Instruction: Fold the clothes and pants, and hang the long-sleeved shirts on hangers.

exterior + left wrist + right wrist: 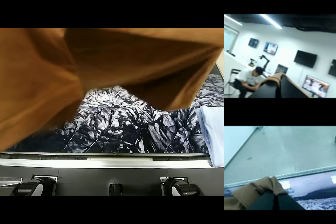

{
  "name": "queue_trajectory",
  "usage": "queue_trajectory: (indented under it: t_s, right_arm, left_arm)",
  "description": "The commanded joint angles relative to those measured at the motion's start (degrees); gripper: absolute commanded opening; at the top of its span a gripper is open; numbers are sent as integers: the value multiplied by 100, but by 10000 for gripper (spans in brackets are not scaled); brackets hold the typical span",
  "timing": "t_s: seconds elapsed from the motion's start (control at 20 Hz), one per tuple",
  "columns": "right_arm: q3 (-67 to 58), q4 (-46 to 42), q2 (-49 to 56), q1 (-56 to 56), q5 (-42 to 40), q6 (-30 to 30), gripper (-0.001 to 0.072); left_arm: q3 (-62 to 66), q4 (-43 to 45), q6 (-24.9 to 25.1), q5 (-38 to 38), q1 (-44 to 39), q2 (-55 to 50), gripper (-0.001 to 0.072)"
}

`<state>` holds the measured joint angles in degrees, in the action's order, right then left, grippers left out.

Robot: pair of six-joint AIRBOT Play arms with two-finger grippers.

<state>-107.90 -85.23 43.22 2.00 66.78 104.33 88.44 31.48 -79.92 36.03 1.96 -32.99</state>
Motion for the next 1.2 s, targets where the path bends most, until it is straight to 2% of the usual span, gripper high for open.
queue_trajectory:
  t_s: [0.0, 0.1, 0.15, 0.25, 0.3, 0.4, 0.45, 0.55, 0.65, 0.8, 0.85, 0.9, 0.95, 1.0, 1.05, 1.15]
  right_arm:
    - [129, -116, 136, -2, 1211, 181, 36]
    - [756, -17, 590, 0, 2166, 334, 36]
    - [1322, 101, 852, 4, 2240, 332, 36]
    - [2588, 345, 1403, 4, 1191, 356, 36]
    - [3163, 625, 1744, 4, 225, 490, 36]
    - [3915, 1526, 2498, 4, -1550, 949, 36]
    - [4092, 2041, 2896, 4, -2090, 1126, 36]
    - [4148, 3106, 3696, 4, -2387, 1266, 36]
    - [4148, 3838, 4269, 4, -2291, 1102, 36]
    - [4140, 3921, 4489, -94, -2166, 232, 37]
    - [4072, 3926, 4470, -269, -1989, -59, 66]
    - [3915, 3936, 4433, -551, -1591, -420, 244]
    - [3694, 3930, 4380, -911, -955, -977, 478]
    - [3495, 3834, 4319, -1274, -192, -1596, 644]
    - [3379, 3438, 4238, -1646, 608, -1829, 667]
    - [3497, 2293, 4140, -2162, 1899, -1799, 666]
  left_arm:
    - [-216, 1209, -131, 433, 28, -192, 24]
    - [-833, 1552, -308, 669, 28, -511, 24]
    - [-1263, 1552, -302, 638, 26, -721, 24]
    - [-2041, 1556, -138, 393, 22, -1272, 25]
    - [-2404, 1554, 15, 107, 22, -1655, 25]
    - [-2813, 1547, -57, -409, 22, -2483, 26]
    - [-2848, 1547, -133, -431, 22, -2892, 26]
    - [-2848, 1360, -428, -225, 17, -3626, 26]
    - [-2848, 986, -625, 188, -31, -4177, 26]
    - [-2846, 946, -601, 929, -94, -4553, 29]
    - [-2841, 966, -564, 1106, -7, -4559, 90]
    - [-2793, 975, -435, 1375, 175, -4542, 302]
    - [-2682, 1036, -247, 1856, 476, -4522, 565]
    - [-2531, 1231, -118, 2448, 826, -4513, 649]
    - [-2393, 1582, -111, 3132, 1226, -4513, 648]
    - [-2426, 2304, -378, 4247, 1875, -4520, 640]
